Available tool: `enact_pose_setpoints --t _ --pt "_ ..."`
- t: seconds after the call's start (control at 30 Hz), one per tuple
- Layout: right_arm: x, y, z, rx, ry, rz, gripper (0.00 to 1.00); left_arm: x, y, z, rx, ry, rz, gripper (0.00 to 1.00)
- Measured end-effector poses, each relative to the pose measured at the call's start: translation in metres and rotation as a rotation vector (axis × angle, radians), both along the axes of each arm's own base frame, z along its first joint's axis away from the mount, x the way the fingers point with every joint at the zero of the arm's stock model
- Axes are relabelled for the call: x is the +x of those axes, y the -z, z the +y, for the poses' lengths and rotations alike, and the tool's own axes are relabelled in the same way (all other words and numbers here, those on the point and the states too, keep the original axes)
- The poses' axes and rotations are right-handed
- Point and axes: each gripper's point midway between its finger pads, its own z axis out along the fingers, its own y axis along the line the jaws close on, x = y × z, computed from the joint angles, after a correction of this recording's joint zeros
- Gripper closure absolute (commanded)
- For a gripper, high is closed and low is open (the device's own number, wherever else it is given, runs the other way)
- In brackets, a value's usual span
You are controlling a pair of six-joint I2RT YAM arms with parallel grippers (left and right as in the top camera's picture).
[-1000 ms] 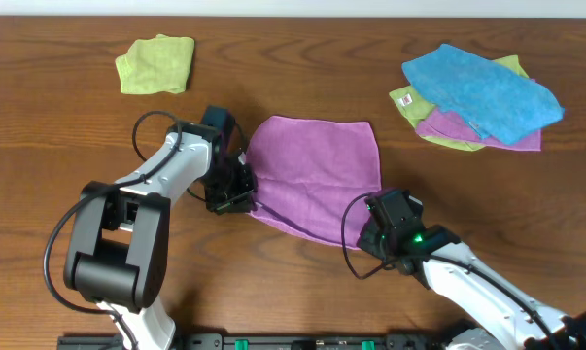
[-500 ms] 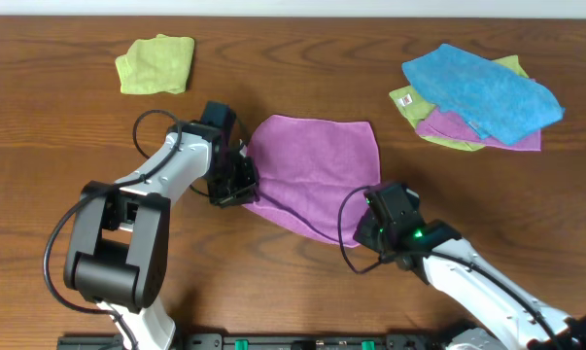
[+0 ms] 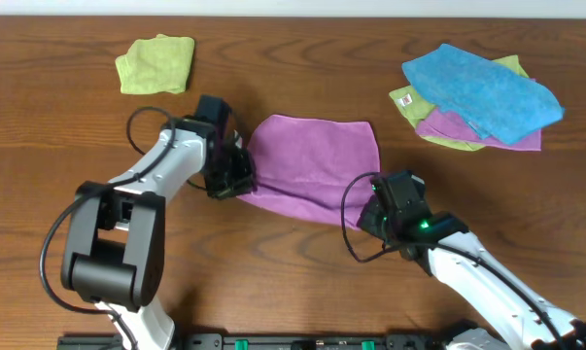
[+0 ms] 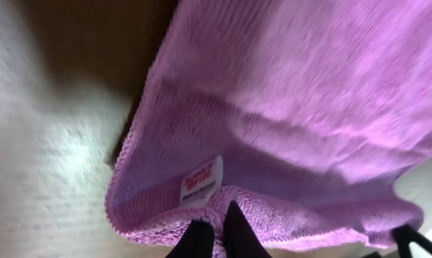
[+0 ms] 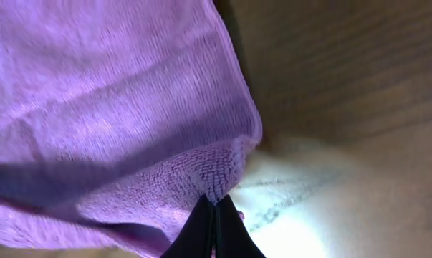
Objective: Fold the cloth
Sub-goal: 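Lift the near edge and fold it up over the far edge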
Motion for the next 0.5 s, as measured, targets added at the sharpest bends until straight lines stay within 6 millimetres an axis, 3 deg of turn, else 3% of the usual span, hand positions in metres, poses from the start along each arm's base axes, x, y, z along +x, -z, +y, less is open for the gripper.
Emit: enact_pose_setpoints --t 0.17,0.5 --pt "0.013 -0.006 0.005 0.013 -0.008 -0.058 0.98 0.017 -0.004 0.003 -0.011 -0.036 -0.05 0.94" --pt "0.038 0.004 0.003 0.003 -0.036 -0.097 0.99 0.046 -0.011 -0.003 -0.04 -0.055 -0.167 0.94"
